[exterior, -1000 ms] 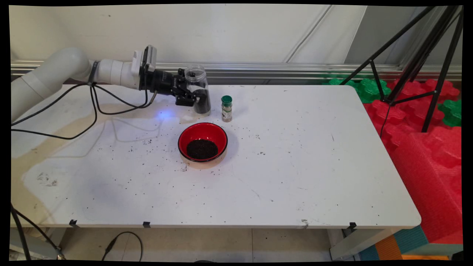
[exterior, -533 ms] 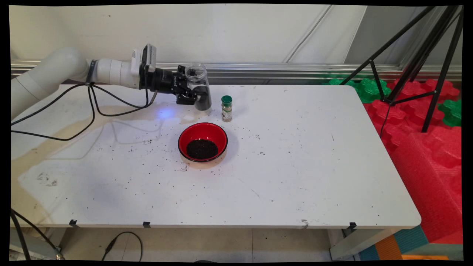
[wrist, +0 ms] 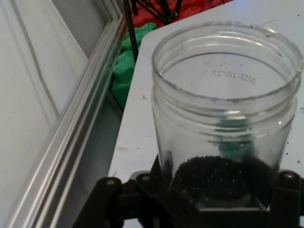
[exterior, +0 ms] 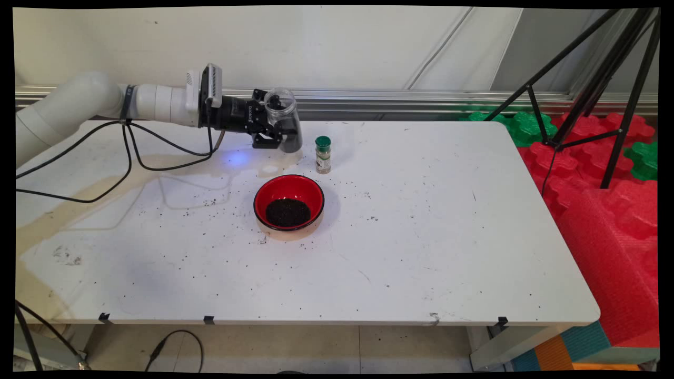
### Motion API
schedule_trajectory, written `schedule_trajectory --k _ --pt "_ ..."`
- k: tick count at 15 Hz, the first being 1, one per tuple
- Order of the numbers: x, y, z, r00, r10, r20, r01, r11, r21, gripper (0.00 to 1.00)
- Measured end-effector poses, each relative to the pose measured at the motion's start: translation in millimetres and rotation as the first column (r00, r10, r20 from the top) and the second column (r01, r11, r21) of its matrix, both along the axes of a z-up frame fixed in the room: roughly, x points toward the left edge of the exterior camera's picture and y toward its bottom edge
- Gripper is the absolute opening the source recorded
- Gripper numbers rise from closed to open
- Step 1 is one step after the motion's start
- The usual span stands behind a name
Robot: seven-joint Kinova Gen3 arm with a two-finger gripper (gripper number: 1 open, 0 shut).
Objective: Pour the black seasoning powder in the red bowl
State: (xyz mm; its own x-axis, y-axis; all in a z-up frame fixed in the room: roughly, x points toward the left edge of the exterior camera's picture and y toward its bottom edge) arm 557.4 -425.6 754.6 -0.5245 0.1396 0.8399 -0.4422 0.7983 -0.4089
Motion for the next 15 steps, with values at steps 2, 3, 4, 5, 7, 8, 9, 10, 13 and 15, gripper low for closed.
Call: schedule_trajectory --k 2,3,4,5,7,8,9,10,13,15 --pt "-2.5 2.9 1.0 1.0 -0.004 0.017 0.005 1.0 -0.026 0.0" --pt "-3.5 4.1 1.3 1.0 -0.007 0.025 0.008 0.999 -0.036 0.0" --pt "-4.9 5.7 1.6 0.999 -0.01 0.037 0.012 0.999 -0.051 0.0" --pt "-5.8 6.8 1.7 0.999 -0.012 0.046 0.015 0.998 -0.061 0.0" --pt "-8.1 9.4 2.0 0.998 -0.017 0.067 0.023 0.996 -0.085 0.0" --pt "-9.2 11.1 2.2 0.997 -0.02 0.081 0.028 0.995 -0.101 0.0" --pt "-10.6 12.9 2.3 0.995 -0.023 0.097 0.034 0.992 -0.12 0.0" --pt "-11.7 14.6 2.3 0.993 -0.024 0.115 0.04 0.989 -0.14 0.0" --pt "-14.1 18.2 1.8 0.987 -0.028 0.159 0.058 0.981 -0.183 0.0" --pt "-15.5 20.1 1.2 0.981 -0.032 0.189 0.073 0.975 -0.21 0.0"
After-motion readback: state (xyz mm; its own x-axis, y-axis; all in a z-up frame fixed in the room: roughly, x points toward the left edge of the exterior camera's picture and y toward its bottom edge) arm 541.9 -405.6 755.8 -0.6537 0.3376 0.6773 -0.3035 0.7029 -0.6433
